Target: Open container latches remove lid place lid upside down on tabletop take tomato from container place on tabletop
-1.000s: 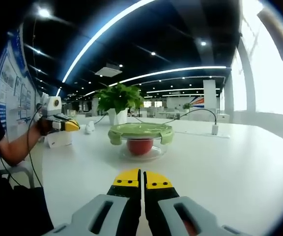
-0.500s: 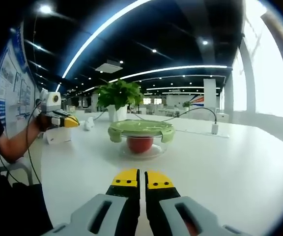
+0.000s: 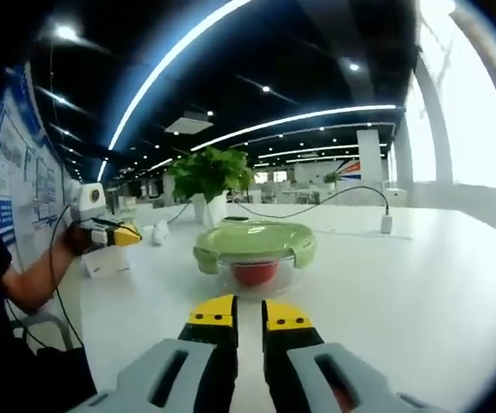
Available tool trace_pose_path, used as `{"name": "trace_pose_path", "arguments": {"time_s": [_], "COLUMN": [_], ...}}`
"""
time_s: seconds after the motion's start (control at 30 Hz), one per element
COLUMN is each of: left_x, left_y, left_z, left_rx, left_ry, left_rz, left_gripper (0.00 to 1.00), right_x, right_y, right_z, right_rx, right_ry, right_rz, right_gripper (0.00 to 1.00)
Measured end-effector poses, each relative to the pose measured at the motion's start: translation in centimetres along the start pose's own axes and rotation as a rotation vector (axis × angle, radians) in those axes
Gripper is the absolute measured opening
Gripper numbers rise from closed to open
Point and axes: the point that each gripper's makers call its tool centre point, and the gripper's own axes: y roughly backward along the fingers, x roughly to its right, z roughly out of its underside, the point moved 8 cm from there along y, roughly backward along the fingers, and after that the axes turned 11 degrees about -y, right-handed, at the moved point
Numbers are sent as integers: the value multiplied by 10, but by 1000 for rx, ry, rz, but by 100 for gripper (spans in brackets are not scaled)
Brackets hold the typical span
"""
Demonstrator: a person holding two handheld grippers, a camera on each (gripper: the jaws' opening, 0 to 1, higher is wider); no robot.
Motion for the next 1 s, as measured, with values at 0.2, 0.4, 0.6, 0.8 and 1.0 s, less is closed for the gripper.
{"name": "trace_pose_path", "arguments": {"time_s": [0.2, 0.4, 0.6, 0.8, 1.0], "left_x": [0, -1, -4, -4, -2], "left_y": [-1, -1, -1, -2, -3], "left_z": [1, 1, -2, -2, -3], "left_rx": [-7, -3, 19, 13, 26], "left_ry": [-17, -8, 24, 23, 14], "left_rz": [-5, -14, -20, -22, -16], "left_gripper": [2, 2, 2, 2, 2], "right_x": [-1, 13, 17, 22, 23], "right_y": [-14, -25, -30, -32, -39], "right_z": [-5, -9, -19, -26, -29], "right_rx": [-5, 6, 10, -2, -15], "right_ry": [-37, -195, -260, -253, -277], "right_rz": [-4, 50, 38, 77, 100], "right_gripper": [13, 14, 14, 14, 14]}}
